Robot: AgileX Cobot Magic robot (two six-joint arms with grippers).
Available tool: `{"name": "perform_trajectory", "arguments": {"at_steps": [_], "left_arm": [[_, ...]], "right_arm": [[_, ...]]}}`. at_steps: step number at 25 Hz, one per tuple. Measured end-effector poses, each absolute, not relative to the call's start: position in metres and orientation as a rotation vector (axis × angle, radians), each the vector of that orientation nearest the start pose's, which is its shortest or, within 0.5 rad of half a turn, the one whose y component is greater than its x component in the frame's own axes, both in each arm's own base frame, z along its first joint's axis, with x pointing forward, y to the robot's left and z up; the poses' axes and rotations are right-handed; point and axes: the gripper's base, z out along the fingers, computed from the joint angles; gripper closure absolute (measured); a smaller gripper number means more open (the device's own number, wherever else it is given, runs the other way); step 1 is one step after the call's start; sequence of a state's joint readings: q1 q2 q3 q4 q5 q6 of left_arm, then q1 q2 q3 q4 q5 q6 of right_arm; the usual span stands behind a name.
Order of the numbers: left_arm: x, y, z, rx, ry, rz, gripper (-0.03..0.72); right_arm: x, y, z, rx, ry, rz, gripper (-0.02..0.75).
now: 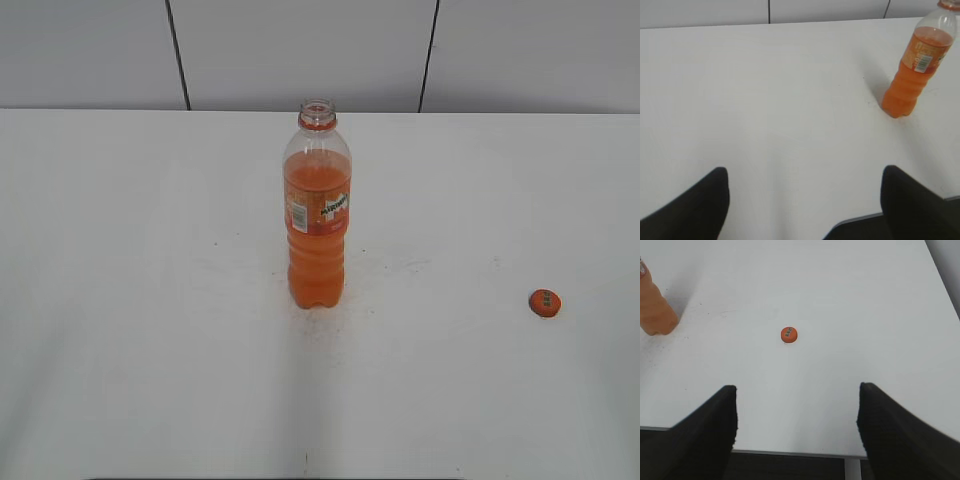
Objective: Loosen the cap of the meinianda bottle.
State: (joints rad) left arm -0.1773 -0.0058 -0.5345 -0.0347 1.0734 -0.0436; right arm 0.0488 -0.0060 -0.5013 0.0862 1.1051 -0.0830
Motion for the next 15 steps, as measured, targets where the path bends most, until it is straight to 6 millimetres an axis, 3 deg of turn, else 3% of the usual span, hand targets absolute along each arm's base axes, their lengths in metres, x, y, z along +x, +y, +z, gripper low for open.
{"name": "perform_trajectory", "arguments": {"at_steps": [15], "left_arm": [[-0.0108,-0.0049,0.2860,0.014,2.016,-0.142,0.133]], "right_arm": [[-0.0080,0.0022,0.2741,-0.153,2.075,0.010,0.177]]}}
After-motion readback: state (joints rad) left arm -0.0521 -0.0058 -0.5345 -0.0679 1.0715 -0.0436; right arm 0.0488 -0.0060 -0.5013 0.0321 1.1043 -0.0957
